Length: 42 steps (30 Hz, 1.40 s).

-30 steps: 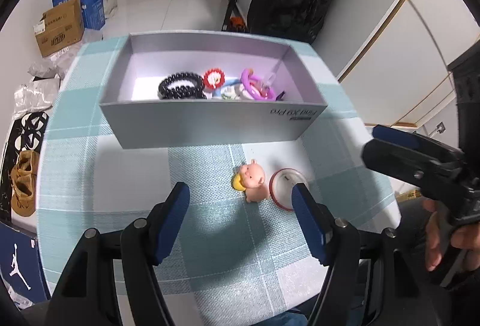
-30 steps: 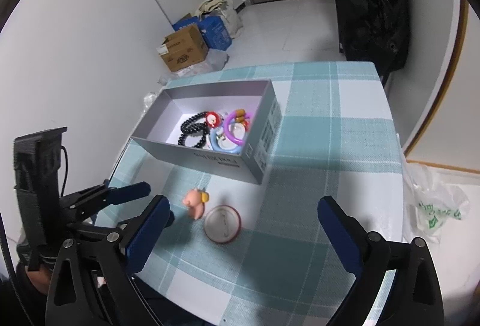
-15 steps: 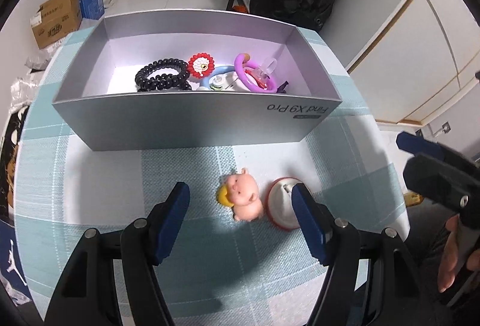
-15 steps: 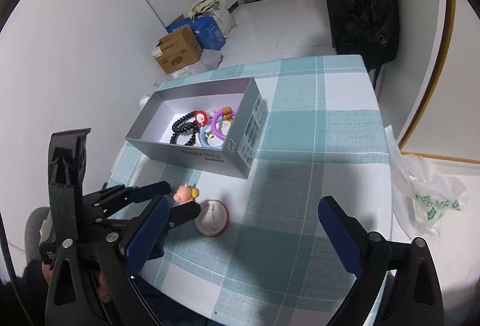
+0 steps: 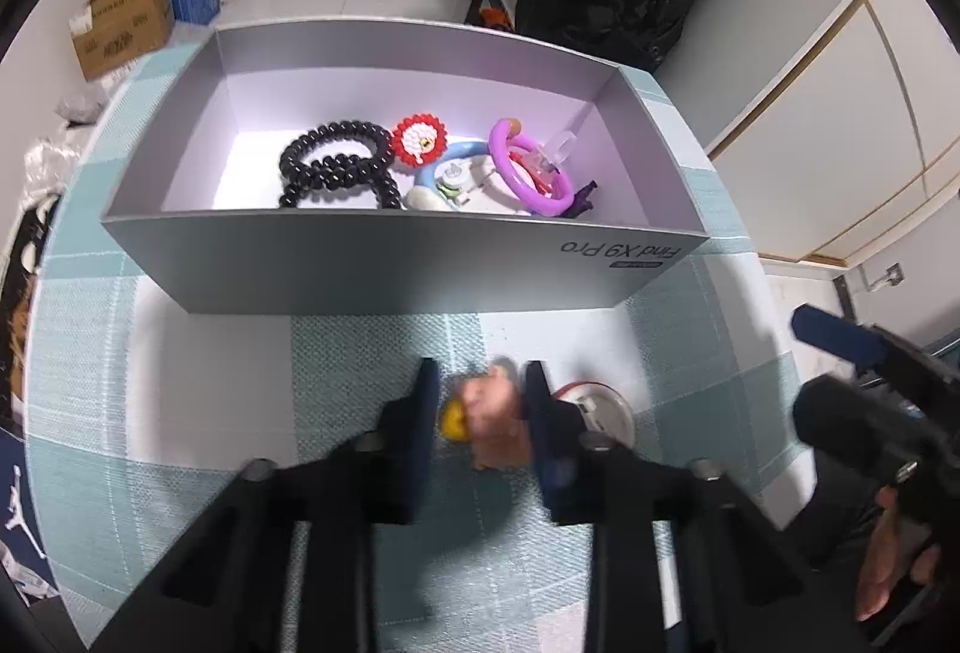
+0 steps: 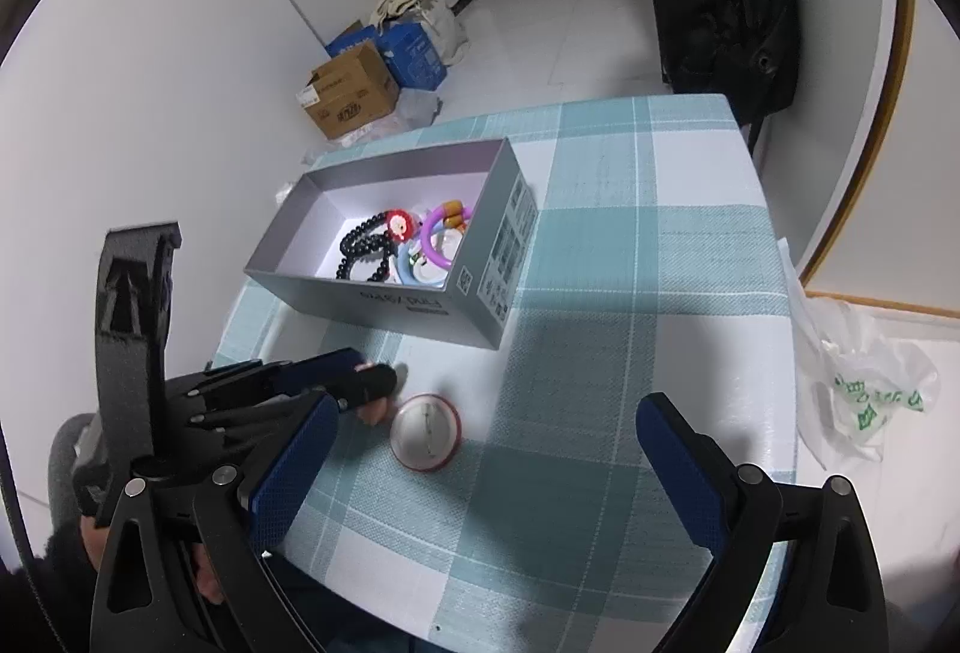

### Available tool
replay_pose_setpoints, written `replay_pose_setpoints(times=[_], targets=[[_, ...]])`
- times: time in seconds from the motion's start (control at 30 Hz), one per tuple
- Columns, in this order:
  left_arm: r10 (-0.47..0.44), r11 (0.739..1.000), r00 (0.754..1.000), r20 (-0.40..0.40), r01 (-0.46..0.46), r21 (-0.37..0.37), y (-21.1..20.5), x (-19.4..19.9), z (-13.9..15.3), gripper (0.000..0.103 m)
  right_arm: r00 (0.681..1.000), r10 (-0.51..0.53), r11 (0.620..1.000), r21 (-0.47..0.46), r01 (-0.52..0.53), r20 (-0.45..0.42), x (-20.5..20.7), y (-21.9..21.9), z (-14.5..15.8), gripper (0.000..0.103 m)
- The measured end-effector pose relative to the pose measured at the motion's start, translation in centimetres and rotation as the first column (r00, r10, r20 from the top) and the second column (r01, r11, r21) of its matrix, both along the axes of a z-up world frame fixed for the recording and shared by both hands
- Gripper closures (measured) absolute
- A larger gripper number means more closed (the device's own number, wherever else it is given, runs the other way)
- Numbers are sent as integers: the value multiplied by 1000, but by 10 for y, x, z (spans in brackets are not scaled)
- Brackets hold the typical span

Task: Organize jewelry
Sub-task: 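Grasp the pink pig figure with the left gripper, then grasp the white red-rimmed badge with the right gripper while the left lifts the pig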

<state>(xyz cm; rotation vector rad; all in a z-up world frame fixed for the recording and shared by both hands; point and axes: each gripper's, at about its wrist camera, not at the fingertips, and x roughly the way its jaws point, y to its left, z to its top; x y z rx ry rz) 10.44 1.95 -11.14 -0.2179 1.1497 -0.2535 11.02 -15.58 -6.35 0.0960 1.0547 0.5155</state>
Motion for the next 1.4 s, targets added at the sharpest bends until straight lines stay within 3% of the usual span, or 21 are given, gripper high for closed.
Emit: replay_pose_setpoints(times=[0.2, 0.57, 0.93, 1.4], targets=[[15, 997, 1000, -25, -17, -69, 14, 0, 1, 83, 1000, 21, 999, -38, -22, -16, 0, 13, -10, 3], [70, 977, 997, 33, -62, -205, 58, -16, 31, 87, 992, 122, 983, -132, -126, -33, -5, 54, -30, 4], [113, 950, 990, 79, -84, -300, 84, -22, 51, 87, 976, 220, 928, -308, -208, 4, -13, 88, -42, 33], [134, 944, 986, 102, -96, -315, 92, -27, 57, 87, 965, 261, 899, -368, -237, 16, -21, 100, -46, 62]])
